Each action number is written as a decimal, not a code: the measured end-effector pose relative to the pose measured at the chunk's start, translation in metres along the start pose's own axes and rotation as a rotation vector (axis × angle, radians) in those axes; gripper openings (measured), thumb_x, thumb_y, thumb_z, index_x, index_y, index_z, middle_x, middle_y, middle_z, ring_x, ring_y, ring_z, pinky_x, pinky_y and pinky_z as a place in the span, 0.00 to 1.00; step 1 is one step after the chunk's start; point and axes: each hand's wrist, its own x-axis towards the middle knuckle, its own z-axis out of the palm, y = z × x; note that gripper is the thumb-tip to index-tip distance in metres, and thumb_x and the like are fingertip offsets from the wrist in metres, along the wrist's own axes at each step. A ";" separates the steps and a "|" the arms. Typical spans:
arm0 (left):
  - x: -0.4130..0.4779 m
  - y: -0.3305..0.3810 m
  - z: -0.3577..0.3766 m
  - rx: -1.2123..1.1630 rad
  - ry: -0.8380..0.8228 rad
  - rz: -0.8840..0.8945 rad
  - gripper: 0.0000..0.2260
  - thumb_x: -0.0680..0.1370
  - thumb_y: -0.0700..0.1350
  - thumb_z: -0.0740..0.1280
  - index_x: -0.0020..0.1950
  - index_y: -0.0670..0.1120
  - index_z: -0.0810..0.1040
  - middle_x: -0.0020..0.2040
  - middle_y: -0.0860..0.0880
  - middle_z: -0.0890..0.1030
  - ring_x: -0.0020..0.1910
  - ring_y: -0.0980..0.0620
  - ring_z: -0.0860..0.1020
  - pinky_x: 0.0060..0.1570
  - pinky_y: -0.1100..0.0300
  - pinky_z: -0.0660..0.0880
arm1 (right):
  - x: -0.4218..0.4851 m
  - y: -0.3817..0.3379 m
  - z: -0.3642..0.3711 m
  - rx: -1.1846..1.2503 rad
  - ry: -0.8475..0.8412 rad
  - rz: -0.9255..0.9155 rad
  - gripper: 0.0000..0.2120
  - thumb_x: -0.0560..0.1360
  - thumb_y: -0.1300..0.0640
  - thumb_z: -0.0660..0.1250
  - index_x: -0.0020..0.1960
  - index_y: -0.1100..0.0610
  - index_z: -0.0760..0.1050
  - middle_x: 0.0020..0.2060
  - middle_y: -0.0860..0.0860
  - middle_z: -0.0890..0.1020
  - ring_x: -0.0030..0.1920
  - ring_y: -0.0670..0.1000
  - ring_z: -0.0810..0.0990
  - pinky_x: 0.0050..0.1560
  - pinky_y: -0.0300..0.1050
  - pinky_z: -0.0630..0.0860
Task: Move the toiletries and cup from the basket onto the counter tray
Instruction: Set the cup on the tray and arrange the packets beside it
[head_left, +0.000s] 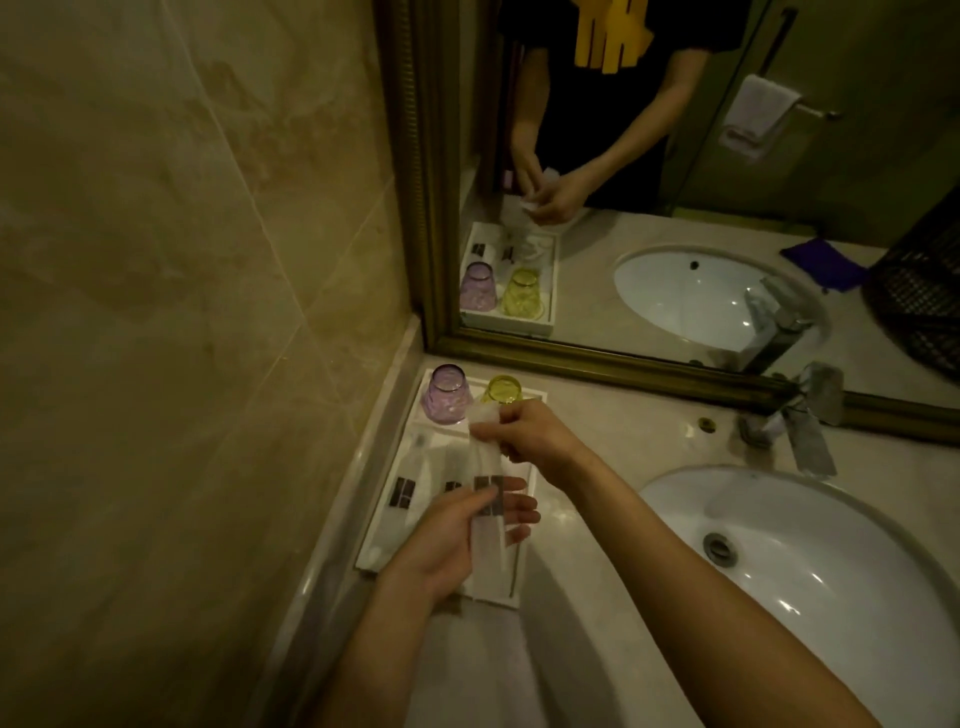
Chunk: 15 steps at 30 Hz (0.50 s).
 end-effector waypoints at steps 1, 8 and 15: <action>0.001 -0.006 -0.004 0.013 -0.019 -0.019 0.14 0.81 0.42 0.64 0.61 0.36 0.79 0.56 0.32 0.82 0.57 0.36 0.81 0.56 0.45 0.77 | 0.005 0.003 -0.003 0.044 0.074 0.020 0.12 0.73 0.59 0.76 0.48 0.69 0.83 0.37 0.61 0.80 0.33 0.51 0.74 0.33 0.44 0.70; 0.000 -0.037 -0.037 0.724 0.286 -0.098 0.05 0.79 0.39 0.65 0.54 0.47 0.77 0.49 0.44 0.86 0.47 0.48 0.85 0.49 0.53 0.82 | 0.034 0.043 -0.009 0.019 0.349 0.129 0.04 0.75 0.61 0.74 0.44 0.61 0.81 0.41 0.62 0.86 0.36 0.53 0.85 0.42 0.51 0.84; -0.002 -0.043 -0.061 1.327 0.562 0.232 0.08 0.77 0.37 0.66 0.54 0.47 0.80 0.53 0.48 0.82 0.53 0.50 0.80 0.55 0.58 0.77 | 0.049 0.083 0.027 -0.075 0.289 0.198 0.09 0.71 0.67 0.74 0.42 0.74 0.79 0.33 0.63 0.84 0.22 0.47 0.80 0.28 0.43 0.82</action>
